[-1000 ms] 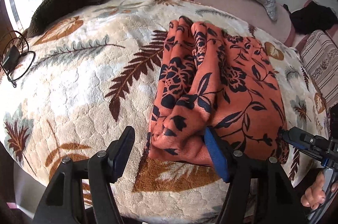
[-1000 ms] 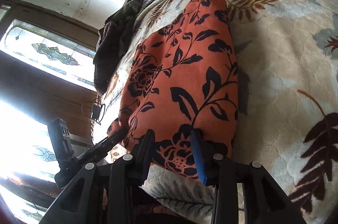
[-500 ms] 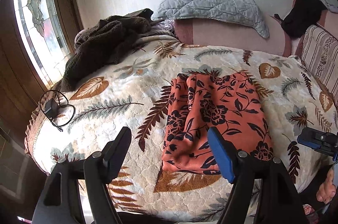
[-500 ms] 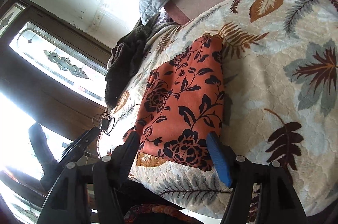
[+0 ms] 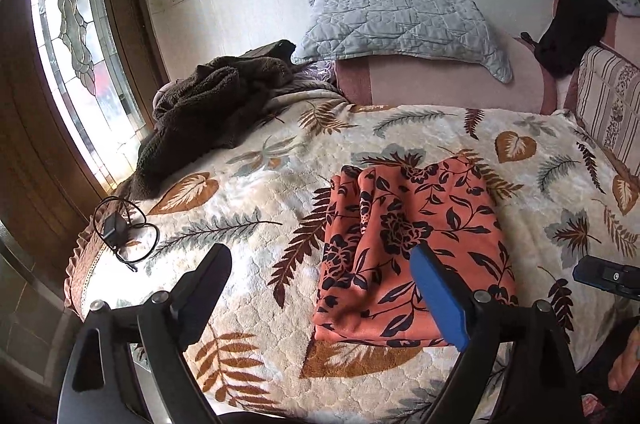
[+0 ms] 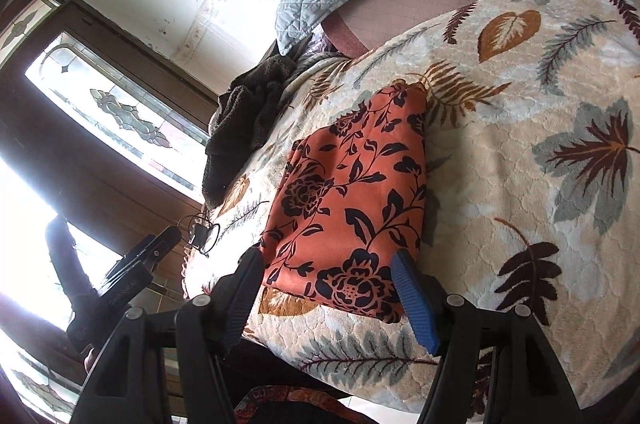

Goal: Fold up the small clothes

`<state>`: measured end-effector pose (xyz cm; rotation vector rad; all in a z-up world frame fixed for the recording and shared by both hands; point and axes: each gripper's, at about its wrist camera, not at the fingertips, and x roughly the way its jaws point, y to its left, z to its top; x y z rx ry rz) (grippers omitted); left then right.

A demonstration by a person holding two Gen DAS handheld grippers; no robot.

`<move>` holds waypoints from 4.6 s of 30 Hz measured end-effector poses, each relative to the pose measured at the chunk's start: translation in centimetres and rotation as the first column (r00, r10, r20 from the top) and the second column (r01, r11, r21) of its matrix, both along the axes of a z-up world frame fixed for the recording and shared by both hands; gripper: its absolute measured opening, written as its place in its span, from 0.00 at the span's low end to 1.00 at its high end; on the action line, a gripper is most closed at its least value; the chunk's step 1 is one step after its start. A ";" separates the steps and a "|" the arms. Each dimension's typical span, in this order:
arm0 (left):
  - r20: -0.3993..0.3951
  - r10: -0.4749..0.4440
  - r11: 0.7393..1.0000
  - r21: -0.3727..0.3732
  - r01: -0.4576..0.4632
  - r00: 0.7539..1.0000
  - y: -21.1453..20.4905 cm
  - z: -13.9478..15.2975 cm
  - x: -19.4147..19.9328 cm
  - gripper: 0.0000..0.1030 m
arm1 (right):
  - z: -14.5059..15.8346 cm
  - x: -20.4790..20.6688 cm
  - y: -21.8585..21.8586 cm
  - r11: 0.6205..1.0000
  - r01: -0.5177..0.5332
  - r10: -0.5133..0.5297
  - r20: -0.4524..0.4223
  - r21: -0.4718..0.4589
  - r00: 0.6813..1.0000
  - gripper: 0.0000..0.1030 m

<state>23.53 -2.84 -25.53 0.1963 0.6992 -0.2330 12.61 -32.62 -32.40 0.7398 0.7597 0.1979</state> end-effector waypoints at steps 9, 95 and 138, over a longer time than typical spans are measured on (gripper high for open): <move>-0.049 -0.007 1.000 -0.011 0.007 0.999 -0.1 -2.1 2.8 0.88 | -1.4 1.6 0.2 1.000 0.001 -0.001 -0.044 -0.010 0.999 0.67; -0.390 -0.192 0.923 -0.383 0.031 0.900 1.5 -12.5 10.3 0.92 | -9.3 7.7 -0.8 0.988 0.072 -0.045 -0.192 0.136 0.980 0.64; -0.272 -0.469 0.755 -0.617 0.222 0.840 -6.1 -7.4 5.0 0.34 | -2.3 7.0 -3.1 0.988 0.061 -0.062 -0.005 -0.142 0.998 0.38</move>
